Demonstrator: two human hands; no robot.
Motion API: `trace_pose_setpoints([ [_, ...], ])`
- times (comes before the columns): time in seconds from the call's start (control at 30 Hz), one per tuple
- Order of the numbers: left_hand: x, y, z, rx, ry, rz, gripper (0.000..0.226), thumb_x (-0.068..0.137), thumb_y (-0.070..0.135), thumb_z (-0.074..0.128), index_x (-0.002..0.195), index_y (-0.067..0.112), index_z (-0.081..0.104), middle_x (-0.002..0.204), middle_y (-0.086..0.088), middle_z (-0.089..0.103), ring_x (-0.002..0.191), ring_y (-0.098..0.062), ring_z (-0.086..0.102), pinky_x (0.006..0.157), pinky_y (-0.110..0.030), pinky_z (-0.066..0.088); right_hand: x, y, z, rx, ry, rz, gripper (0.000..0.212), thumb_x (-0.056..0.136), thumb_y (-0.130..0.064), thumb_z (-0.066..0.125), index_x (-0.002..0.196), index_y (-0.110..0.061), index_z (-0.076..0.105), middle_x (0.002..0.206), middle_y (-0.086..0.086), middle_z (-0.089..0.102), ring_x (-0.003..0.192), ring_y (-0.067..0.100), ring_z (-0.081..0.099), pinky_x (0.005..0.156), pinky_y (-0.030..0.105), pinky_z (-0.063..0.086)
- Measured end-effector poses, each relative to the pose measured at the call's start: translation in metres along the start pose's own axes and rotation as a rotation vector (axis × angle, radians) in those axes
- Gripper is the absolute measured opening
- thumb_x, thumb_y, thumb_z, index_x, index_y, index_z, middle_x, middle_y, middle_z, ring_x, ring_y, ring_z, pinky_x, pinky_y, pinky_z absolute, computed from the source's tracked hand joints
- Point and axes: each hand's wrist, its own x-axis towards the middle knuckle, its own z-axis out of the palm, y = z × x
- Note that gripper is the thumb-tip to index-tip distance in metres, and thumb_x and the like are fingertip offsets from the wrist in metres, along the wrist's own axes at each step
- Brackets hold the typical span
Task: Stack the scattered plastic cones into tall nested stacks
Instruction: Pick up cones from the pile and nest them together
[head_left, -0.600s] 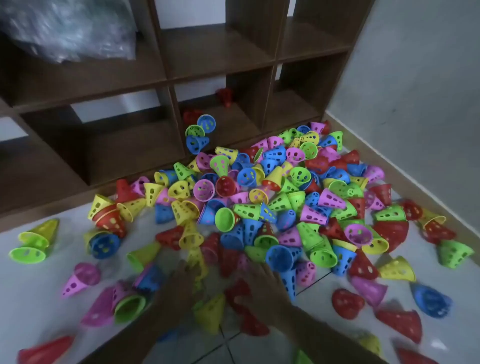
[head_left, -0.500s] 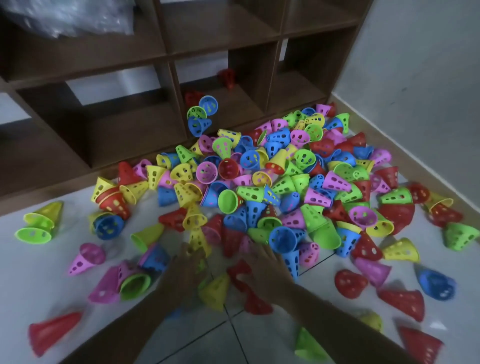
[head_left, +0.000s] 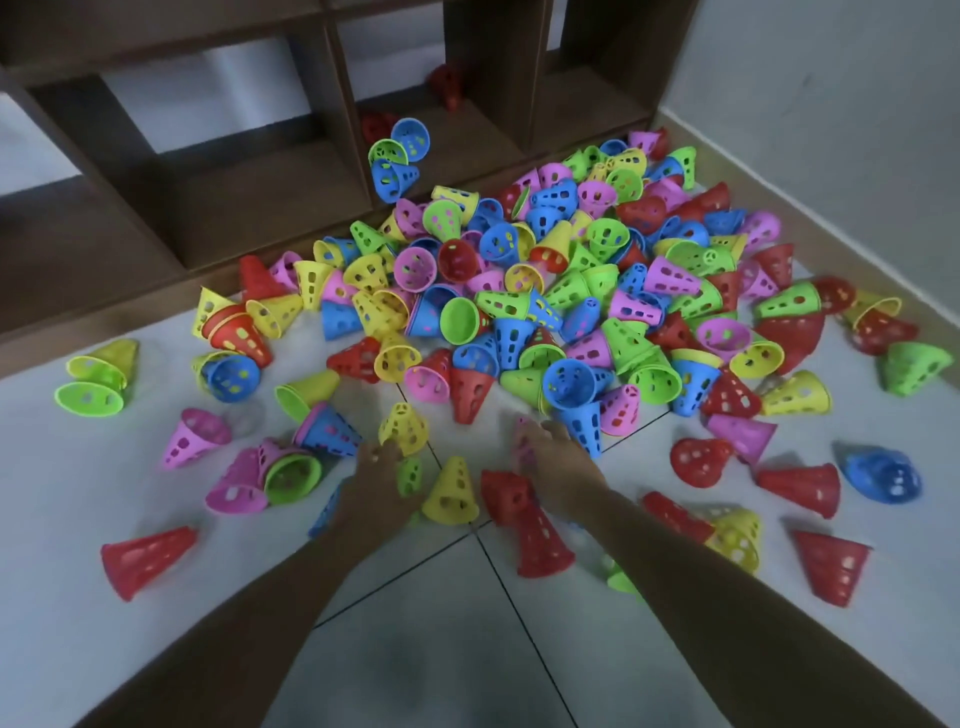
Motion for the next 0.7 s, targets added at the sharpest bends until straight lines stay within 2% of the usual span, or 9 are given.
trace_pose_setpoints([
  [0.1,-0.012,0.0,0.004,0.025,0.003,-0.003,0.056,0.08,0.046,0.073,0.119,0.016,0.045,0.102,-0.011,0.06,0.096,-0.033,0.062,0.075,-0.039,0.049,-0.014,-0.007,0.0,0.053,0.051,0.071,0.046,0.09,-0.021,0.06,0.133,-0.019,0.044,0.132,0.013,0.045,0.12,0.037,0.05,0.098,0.042,0.047],
  [0.17,-0.022,0.0,0.005,0.01,0.016,0.0,0.053,0.081,0.04,0.073,0.119,0.015,0.045,0.092,-0.006,0.06,0.094,-0.031,0.062,0.072,-0.037,0.047,-0.024,-0.012,0.002,0.078,0.066,0.116,0.047,0.088,-0.02,0.062,0.131,-0.015,0.043,0.128,0.015,0.047,0.118,0.037,0.05,0.098,0.041,0.045],
  [0.3,-0.037,-0.001,0.002,-0.101,0.08,0.005,0.061,0.071,0.026,0.082,0.12,0.015,0.046,0.099,-0.007,0.061,0.095,-0.03,0.062,0.076,-0.04,0.052,-0.046,-0.015,0.001,0.225,0.157,0.175,0.046,0.09,-0.021,0.063,0.13,-0.021,0.041,0.121,0.011,0.054,0.112,0.034,0.054,0.096,0.042,0.047],
  [0.4,-0.05,-0.002,-0.005,-0.192,0.12,0.003,0.063,0.067,0.023,0.085,0.118,0.014,0.05,0.102,-0.005,0.062,0.091,-0.025,0.062,0.073,-0.035,0.05,-0.065,-0.017,-0.008,0.421,0.172,0.259,0.053,0.092,-0.018,0.061,0.139,-0.026,0.038,0.115,0.01,0.058,0.1,0.031,0.061,0.082,0.04,0.052],
  [0.47,-0.059,-0.001,-0.01,-0.233,0.125,0.022,0.053,0.065,0.022,0.084,0.108,0.014,0.055,0.097,-0.003,0.062,0.086,-0.023,0.062,0.069,-0.033,0.049,-0.08,-0.017,-0.015,0.533,0.166,0.29,0.058,0.094,-0.016,0.059,0.144,-0.027,0.033,0.12,0.011,0.06,0.089,0.028,0.061,0.072,0.037,0.052],
  [0.53,-0.07,0.0,-0.013,-0.256,0.114,0.074,0.036,0.065,0.023,0.083,0.087,0.014,0.057,0.082,-0.004,0.062,0.076,-0.023,0.06,0.06,-0.033,0.047,-0.096,-0.017,-0.022,0.655,0.159,0.317,0.062,0.095,-0.019,0.059,0.148,-0.028,0.028,0.126,0.009,0.059,0.085,0.025,0.065,0.066,0.034,0.053],
  [0.6,-0.084,0.002,-0.015,-0.3,0.082,0.128,0.033,0.066,0.023,0.084,0.074,0.02,0.053,0.075,-0.002,0.059,0.071,-0.02,0.057,0.055,-0.029,0.039,-0.114,-0.017,-0.028,0.777,0.167,0.329,0.069,0.094,-0.024,0.063,0.15,-0.027,0.023,0.13,0.006,0.058,0.088,0.025,0.069,0.069,0.031,0.057],
  [0.67,-0.099,0.005,-0.014,-0.338,0.045,0.187,0.036,0.066,0.023,0.087,0.074,0.026,0.052,0.079,0.003,0.058,0.075,-0.014,0.055,0.058,-0.026,0.036,-0.131,-0.016,-0.031,0.858,0.196,0.325,0.073,0.093,-0.026,0.067,0.15,-0.026,0.022,0.126,0.005,0.06,0.097,0.029,0.069,0.082,0.034,0.056],
  [0.7,-0.107,0.005,-0.011,-0.345,0.024,0.212,0.037,0.065,0.024,0.089,0.077,0.026,0.054,0.081,0.004,0.059,0.078,-0.012,0.055,0.06,-0.026,0.038,-0.14,-0.017,-0.033,0.884,0.198,0.326,0.075,0.093,-0.027,0.067,0.151,-0.025,0.02,0.123,0.006,0.06,0.098,0.028,0.067,0.081,0.032,0.053],
])
